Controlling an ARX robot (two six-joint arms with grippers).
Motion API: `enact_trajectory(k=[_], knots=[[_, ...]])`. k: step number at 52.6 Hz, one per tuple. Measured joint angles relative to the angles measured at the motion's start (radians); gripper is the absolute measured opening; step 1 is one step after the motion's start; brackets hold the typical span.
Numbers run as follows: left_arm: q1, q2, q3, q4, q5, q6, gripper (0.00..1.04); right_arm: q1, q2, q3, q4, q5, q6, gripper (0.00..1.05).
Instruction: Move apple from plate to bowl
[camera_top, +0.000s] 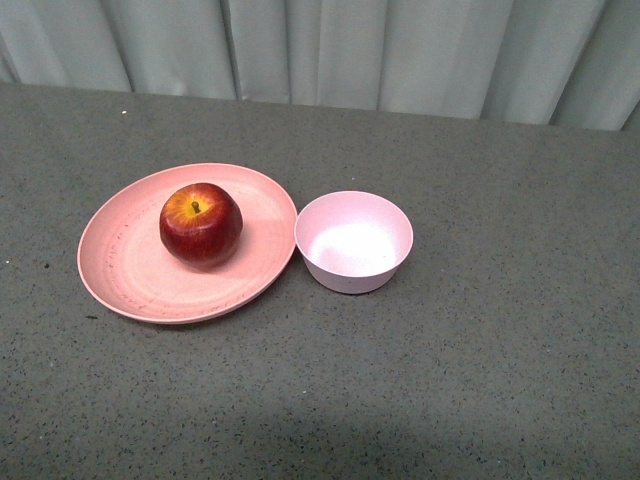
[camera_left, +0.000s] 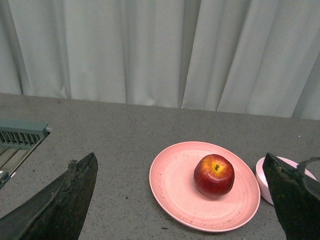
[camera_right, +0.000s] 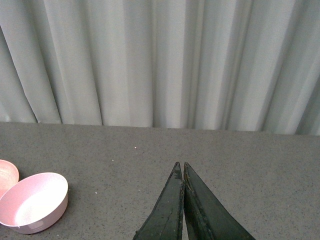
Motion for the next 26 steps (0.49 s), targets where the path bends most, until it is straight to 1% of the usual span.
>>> enact_trajectory(k=[22,26], knots=[[0.0,0.0,0.0,0.0,0.0,0.0,0.98,0.0,-0.11,0.0,-0.109,0.0,0.0,0.01],[0.0,0.0,0.0,0.0,0.0,0.0,0.98,0.0,-0.229,0.0,-0.265,-0.002,0.0,0.01]])
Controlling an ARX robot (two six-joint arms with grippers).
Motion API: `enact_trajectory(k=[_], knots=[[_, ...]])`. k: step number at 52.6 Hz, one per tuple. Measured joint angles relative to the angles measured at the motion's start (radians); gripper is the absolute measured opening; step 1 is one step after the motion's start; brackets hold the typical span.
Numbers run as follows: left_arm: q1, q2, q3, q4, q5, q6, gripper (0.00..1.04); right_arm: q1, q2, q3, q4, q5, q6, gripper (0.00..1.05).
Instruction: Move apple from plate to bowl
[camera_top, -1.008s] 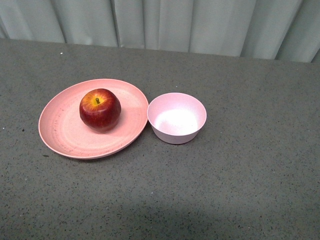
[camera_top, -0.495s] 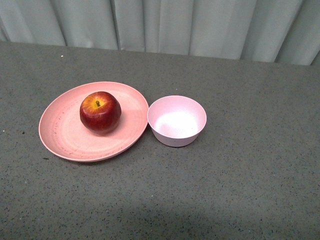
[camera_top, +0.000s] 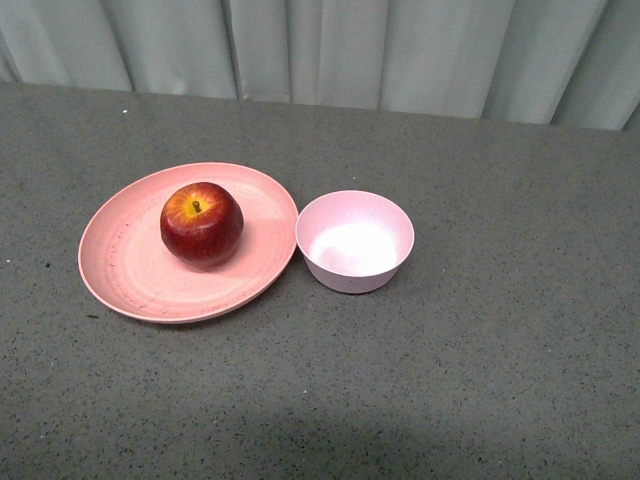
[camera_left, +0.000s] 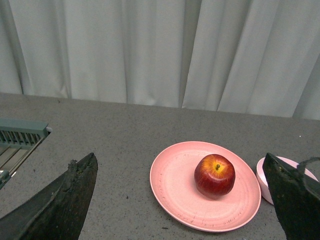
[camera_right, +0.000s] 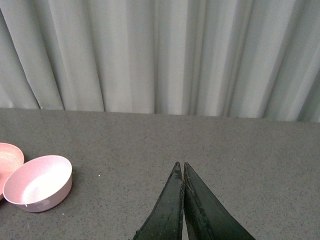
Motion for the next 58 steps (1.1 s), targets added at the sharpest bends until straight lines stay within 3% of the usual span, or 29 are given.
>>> enact_trajectory(k=[15,42,45,48,50,55,58], knots=[[0.0,0.0,0.0,0.0,0.0,0.0,0.98,0.0,-0.051,0.0,-0.021,0.0,0.0,0.02],[0.0,0.0,0.0,0.0,0.0,0.0,0.98,0.0,-0.052,0.0,-0.021,0.0,0.0,0.89],[0.0,0.0,0.0,0.0,0.0,0.0,0.98,0.0,-0.052,0.0,-0.021,0.0,0.0,0.97],[0.0,0.0,0.0,0.0,0.0,0.0,0.98,0.0,-0.052,0.0,-0.021,0.0,0.001,0.96],[-0.011,0.009,0.004,-0.014,-0.036,-0.004,0.98,0.0,-0.052,0.0,-0.021,0.0,0.0,0.94],[-0.09,0.117,0.052,-0.164,-0.302,-0.055,0.98,0.0,-0.052,0.0,-0.021,0.0,0.001,0.95],[-0.093,0.169,0.052,-0.166,-0.328,-0.075,0.98,0.0,-0.053,0.0,-0.021,0.0,0.001,0.95]])
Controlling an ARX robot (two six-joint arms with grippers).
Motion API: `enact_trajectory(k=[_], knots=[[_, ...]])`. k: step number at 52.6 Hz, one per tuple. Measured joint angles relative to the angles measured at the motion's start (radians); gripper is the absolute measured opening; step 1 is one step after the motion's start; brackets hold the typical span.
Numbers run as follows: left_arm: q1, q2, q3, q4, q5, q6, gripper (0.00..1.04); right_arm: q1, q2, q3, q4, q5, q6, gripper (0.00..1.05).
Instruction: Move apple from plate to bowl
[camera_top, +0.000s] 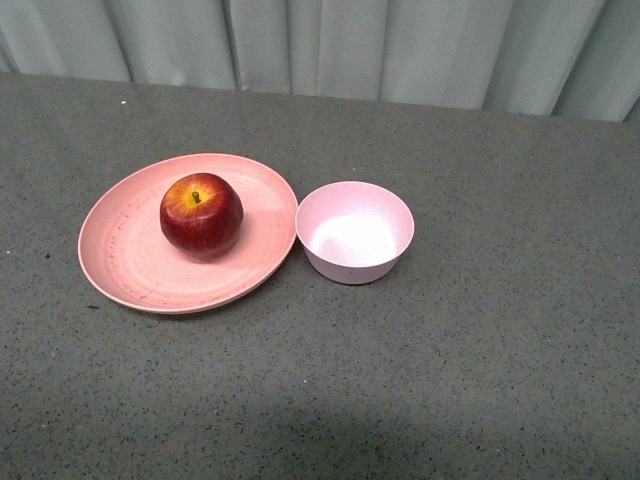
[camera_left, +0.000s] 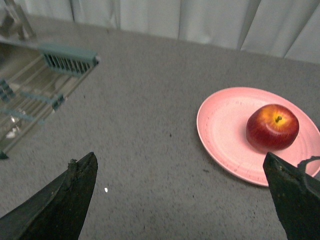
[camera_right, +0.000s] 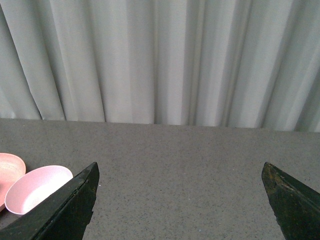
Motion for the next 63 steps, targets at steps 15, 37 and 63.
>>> enact_trajectory(k=[15,37,63], knots=[[0.034,0.623,0.111,0.517,0.118,-0.047,0.98,0.0,0.0,0.0,0.0,0.0,0.0,0.95],[-0.106,1.488,0.546,0.719,0.227,-0.028,0.98,0.0,0.0,0.0,0.0,0.0,0.0,0.95],[-0.135,1.693,0.704,0.645,0.288,-0.055,0.98,0.0,0.0,0.0,0.0,0.0,0.0,0.95]])
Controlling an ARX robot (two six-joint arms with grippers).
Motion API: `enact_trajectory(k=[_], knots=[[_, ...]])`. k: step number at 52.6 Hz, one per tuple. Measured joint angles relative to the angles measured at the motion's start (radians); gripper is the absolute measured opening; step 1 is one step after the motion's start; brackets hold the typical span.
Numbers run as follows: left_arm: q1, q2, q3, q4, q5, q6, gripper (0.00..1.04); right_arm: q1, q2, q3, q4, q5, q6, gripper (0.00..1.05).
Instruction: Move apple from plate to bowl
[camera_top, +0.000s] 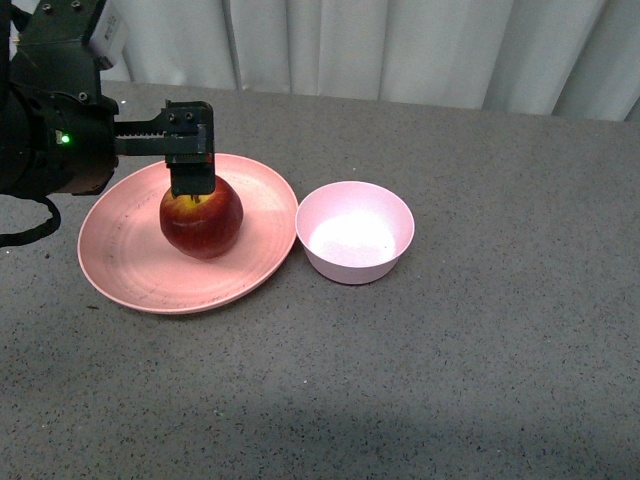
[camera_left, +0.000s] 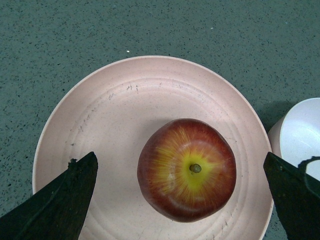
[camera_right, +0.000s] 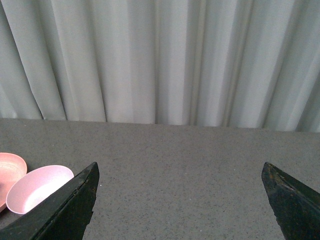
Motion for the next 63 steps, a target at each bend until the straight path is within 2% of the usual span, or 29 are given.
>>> enact_trajectory(k=[31,35,38,43,54,63], knots=[[-0.033,0.148,0.103,-0.117,0.018,0.034,0.98,0.0,0.0,0.0,0.0,0.0,0.0,0.95],[-0.034,0.154,0.106,-0.117,0.015,0.037,0.89,0.0,0.0,0.0,0.0,0.0,0.0,0.95],[-0.034,0.156,0.107,-0.117,0.014,0.037,0.77,0.0,0.0,0.0,0.0,0.0,0.0,0.95],[-0.035,0.156,0.108,-0.117,0.015,0.038,0.7,0.0,0.0,0.0,0.0,0.0,0.0,0.95],[-0.057,0.134,0.107,-0.117,0.016,0.047,0.66,0.0,0.0,0.0,0.0,0.0,0.0,0.95],[-0.122,0.081,0.126,-0.117,0.02,0.052,0.65,0.0,0.0,0.0,0.0,0.0,0.0,0.95]])
